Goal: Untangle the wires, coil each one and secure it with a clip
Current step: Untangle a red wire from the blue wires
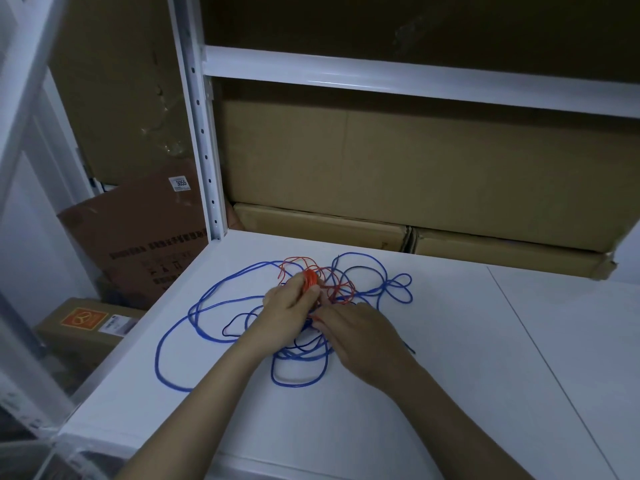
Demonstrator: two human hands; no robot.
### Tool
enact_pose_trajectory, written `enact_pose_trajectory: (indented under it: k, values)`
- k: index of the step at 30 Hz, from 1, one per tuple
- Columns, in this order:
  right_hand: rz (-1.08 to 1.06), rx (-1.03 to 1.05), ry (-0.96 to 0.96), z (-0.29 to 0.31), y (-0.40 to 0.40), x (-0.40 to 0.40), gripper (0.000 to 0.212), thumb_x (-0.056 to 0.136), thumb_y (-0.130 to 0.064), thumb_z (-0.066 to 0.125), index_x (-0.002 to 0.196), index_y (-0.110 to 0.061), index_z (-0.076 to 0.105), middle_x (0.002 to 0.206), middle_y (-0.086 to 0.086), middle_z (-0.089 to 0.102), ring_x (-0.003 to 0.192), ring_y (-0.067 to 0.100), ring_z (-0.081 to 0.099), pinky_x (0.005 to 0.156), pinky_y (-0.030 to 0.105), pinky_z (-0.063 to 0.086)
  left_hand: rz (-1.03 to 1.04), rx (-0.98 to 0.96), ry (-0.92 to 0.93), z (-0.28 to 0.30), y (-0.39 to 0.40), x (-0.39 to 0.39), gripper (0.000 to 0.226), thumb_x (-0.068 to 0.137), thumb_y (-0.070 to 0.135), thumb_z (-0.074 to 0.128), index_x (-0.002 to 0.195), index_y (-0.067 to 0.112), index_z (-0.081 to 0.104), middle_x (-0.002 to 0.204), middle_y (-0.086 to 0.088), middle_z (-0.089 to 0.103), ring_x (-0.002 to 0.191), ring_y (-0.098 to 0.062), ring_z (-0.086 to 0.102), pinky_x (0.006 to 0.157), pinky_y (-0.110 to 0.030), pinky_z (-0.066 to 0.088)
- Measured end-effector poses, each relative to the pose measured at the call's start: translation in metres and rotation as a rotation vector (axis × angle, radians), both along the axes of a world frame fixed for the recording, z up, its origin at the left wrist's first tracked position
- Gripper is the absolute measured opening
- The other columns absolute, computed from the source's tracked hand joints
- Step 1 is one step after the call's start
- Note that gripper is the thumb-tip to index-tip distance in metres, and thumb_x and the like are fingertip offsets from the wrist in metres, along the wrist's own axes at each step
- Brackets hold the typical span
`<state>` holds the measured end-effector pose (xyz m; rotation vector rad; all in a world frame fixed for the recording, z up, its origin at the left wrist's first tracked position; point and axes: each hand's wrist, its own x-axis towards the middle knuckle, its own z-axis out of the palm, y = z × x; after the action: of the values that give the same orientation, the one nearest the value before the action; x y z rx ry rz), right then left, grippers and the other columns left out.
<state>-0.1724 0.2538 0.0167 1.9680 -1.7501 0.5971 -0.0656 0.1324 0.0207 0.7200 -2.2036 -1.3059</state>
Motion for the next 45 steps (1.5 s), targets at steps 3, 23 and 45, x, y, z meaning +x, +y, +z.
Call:
enact_pose_trajectory:
  k: [3,23,45]
  values:
    - [0.025,-0.124,-0.039,0.007,0.001,-0.010,0.024,0.089,-0.016,0.044,0.093,-0.015,0.068,0.079,-0.002,0.065,0.070,0.013,0.055,0.061,0.022,0.042,-0.090,0.126,0.003,0.008,0.013,0.009,0.036,0.103,0.038,0.034,0.096,0.017,0.062,0.099,0.002,0.066,0.094,-0.010,0.058,0.086,-0.021,0.041]
    - [0.063,-0.173,-0.980,0.005,-0.001,0.021,0.024,0.096,-0.043,0.030,0.109,-0.040,0.050,0.109,-0.004,0.055,0.104,0.000,0.052,0.090,0.012,0.038,-0.229,0.620,0.426,0.027,0.035,0.007,0.060,0.102,0.028,0.031,0.046,0.020,0.050,0.045,0.001,0.024,0.049,-0.013,0.019,0.061,-0.027,0.028]
    - [-0.220,-0.101,-0.799,-0.005,-0.010,0.014,0.025,0.098,-0.035,0.025,0.090,-0.024,0.046,0.086,-0.004,0.051,0.078,0.007,0.049,0.064,0.014,0.036,0.026,0.246,0.095,0.022,0.033,-0.001,0.037,0.102,0.043,0.028,0.111,0.022,0.057,0.116,-0.001,0.054,0.107,-0.008,0.052,0.083,-0.014,0.036]
